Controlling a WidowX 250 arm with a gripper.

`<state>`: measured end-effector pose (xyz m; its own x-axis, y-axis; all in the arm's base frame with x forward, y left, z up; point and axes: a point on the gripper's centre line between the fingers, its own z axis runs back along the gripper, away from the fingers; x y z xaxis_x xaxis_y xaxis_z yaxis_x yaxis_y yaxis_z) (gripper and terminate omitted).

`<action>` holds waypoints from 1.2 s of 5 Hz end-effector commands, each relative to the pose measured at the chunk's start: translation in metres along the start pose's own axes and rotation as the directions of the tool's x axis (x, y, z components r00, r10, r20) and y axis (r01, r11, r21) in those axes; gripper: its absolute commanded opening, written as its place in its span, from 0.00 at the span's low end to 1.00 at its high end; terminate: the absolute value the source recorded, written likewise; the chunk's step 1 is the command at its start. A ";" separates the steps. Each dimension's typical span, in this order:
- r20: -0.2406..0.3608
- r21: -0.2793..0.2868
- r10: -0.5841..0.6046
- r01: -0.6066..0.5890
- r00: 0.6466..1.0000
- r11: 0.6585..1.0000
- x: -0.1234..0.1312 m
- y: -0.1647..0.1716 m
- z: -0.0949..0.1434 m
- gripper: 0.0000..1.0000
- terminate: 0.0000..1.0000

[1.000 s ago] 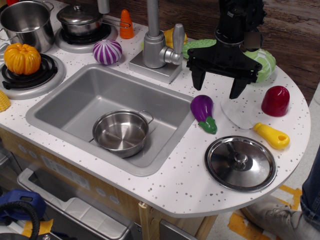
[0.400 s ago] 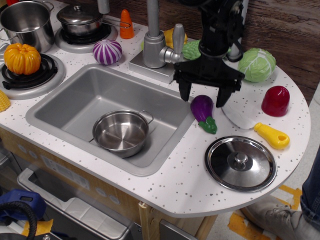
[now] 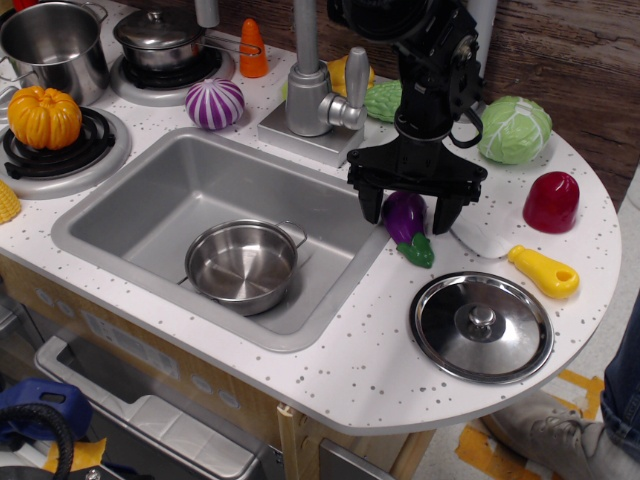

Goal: Put eggplant in pot or pan

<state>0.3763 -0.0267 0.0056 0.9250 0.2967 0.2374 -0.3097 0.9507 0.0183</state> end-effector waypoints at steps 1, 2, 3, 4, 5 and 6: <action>0.024 -0.016 -0.001 0.002 1.000 1.000 0.006 -0.001 0.002 1.00 0.00; 0.024 -0.011 0.005 -0.005 1.000 1.000 0.005 0.000 0.002 1.00 0.00; 0.024 0.023 0.005 -0.005 1.000 1.000 0.007 0.006 0.016 1.00 0.00; 0.009 0.086 -0.001 0.000 1.000 0.996 0.012 0.020 0.044 1.00 0.00; 0.000 0.123 -0.027 0.027 1.000 0.992 0.017 0.039 0.059 1.00 0.00; -0.017 0.147 -0.068 0.069 0.998 0.987 0.020 0.082 0.067 1.00 0.00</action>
<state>0.3402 0.0674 0.0494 0.9565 0.2301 0.1791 -0.2640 0.9442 0.1968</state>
